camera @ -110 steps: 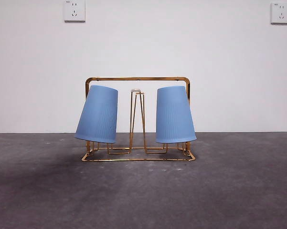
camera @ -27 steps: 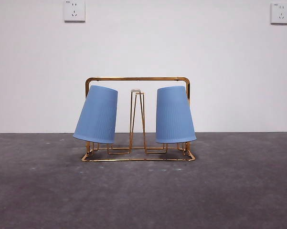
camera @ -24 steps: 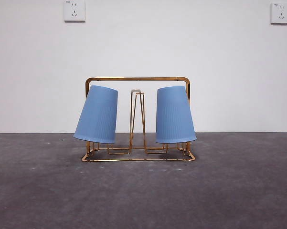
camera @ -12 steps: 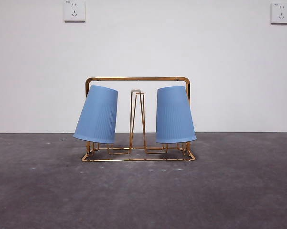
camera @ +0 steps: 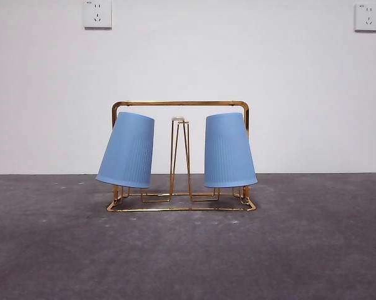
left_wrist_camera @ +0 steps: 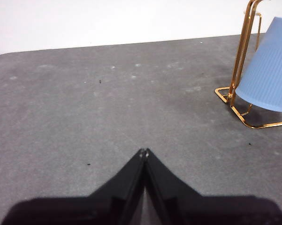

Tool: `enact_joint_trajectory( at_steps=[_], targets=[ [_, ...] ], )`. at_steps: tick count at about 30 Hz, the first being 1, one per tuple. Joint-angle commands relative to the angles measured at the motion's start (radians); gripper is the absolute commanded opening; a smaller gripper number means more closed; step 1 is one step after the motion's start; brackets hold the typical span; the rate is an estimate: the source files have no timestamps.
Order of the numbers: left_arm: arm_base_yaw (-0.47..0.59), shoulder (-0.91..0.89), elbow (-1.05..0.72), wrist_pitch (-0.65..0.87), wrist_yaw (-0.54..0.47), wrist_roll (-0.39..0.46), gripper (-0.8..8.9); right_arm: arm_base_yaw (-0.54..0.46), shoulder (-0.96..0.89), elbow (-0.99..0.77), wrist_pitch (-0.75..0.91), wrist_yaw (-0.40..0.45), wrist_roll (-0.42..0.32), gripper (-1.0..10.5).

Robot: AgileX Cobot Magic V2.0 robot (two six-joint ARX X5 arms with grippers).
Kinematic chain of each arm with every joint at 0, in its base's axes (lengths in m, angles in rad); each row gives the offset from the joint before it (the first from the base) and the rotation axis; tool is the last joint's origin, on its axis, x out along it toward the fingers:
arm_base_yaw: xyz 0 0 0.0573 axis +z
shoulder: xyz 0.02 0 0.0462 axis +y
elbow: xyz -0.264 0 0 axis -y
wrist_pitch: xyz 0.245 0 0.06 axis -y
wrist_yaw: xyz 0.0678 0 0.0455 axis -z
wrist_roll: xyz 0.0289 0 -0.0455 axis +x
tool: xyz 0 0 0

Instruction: Pick up cup 1,put cup 1 in the cup rack,pick up cup 2,put cup 2 in the cup rack

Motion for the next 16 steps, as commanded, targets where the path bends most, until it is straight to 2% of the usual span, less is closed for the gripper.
enact_joint_trajectory(
  at_steps=[1, 3, 4, 6, 8, 12, 16],
  targets=[
    [0.004, 0.000, -0.011, 0.011, 0.000, -0.009, -0.03, 0.000, -0.002, -0.005, 0.003, 0.004, 0.009, 0.0],
    [0.004, 0.000, -0.011, 0.011, 0.000, -0.009, -0.03, -0.010, -0.005, -0.005, 0.005, 0.005, 0.003, 0.0],
    [0.004, 0.000, -0.011, 0.011, 0.000, -0.009, -0.03, -0.032, -0.015, -0.005, 0.013, 0.015, -0.050, 0.0],
    [0.004, 0.000, -0.011, 0.011, 0.000, -0.009, -0.03, -0.090, -0.044, -0.007, 0.047, 0.010, -0.102, 0.0],
    [0.004, 0.000, -0.011, 0.011, 0.000, -0.009, -0.03, -0.189, -0.083, -0.014, 0.137, -0.030, -0.127, 0.0],
    [0.004, 0.000, -0.011, 0.011, 0.000, -0.009, -0.03, -0.440, -0.192, -0.083, 0.359, -0.170, -0.113, 0.0],
    [0.004, 0.001, -0.011, 0.011, 0.000, -0.009, -0.03, -0.640, -0.320, -0.230, 0.542, -0.162, -0.128, 0.0]
  ],
)
